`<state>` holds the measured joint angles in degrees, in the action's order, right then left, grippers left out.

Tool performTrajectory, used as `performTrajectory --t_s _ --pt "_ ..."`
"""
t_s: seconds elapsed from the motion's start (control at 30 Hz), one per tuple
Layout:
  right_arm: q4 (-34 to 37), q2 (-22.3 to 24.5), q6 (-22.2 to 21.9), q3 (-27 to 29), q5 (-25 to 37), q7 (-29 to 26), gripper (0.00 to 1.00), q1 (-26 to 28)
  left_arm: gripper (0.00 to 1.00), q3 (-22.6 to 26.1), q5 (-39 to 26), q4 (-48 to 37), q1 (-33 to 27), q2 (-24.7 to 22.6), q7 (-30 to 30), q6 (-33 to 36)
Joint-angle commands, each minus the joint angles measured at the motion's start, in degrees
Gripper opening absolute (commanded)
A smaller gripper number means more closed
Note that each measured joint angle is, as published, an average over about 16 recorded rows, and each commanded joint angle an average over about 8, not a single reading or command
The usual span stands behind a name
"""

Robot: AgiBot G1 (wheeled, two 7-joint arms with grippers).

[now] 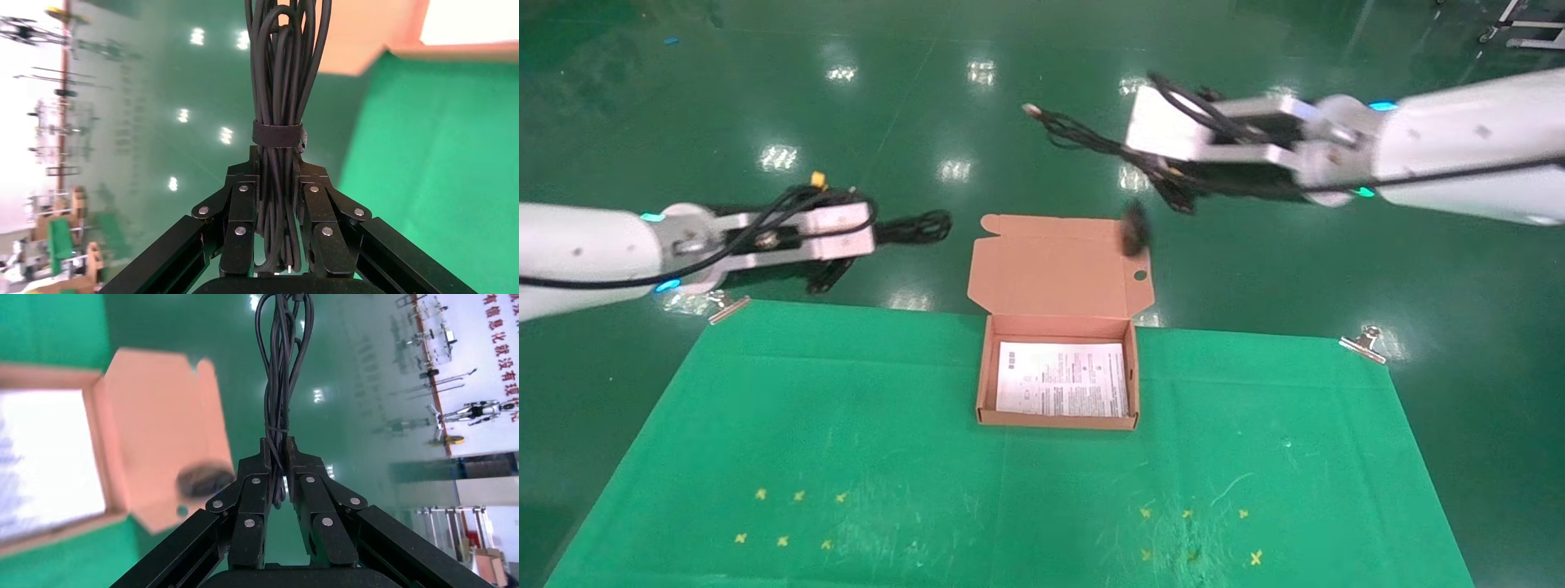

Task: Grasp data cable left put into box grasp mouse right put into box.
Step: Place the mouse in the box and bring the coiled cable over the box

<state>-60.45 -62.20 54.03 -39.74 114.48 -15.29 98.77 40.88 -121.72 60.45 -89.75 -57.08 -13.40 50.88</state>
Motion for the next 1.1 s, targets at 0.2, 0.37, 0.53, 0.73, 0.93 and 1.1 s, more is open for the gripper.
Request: performTrajectory --t_s 0.2,0.37,0.53,0.73,0.93,1.1 --pt "10.4 -8.1 -4.2 0.2 -1.1 3.7 0.00 4.7 0.00 -0.5 -2.8 -0.6 -2.1 -3.4 -2.3 -3.4" --pt "14.8 -11.0 -5.1 0.4 -2.6 7.1 0.00 6.7 0.00 -0.8 -3.0 -1.2 -3.0 -4.2 -2.6 -4.2" --pt "16.7 -12.1 -5.0 0.4 -3.4 9.4 0.00 7.8 0.00 -0.9 -3.4 -1.4 -3.2 -4.4 -3.1 -4.7" --pt "17.0 -12.6 -5.2 0.3 -4.0 10.2 0.00 7.2 0.00 -0.8 -4.6 -1.4 -2.5 -3.4 -4.4 -3.7" --pt "18.5 -14.0 -5.8 -0.4 -4.4 11.1 0.00 6.0 0.00 -0.6 -7.1 -0.2 -2.4 -1.9 -7.2 -1.4" --pt "20.5 -15.1 -6.0 -2.0 -5.7 12.0 0.00 4.8 0.00 -0.4 -9.7 2.4 -1.8 -0.4 -9.9 0.3"
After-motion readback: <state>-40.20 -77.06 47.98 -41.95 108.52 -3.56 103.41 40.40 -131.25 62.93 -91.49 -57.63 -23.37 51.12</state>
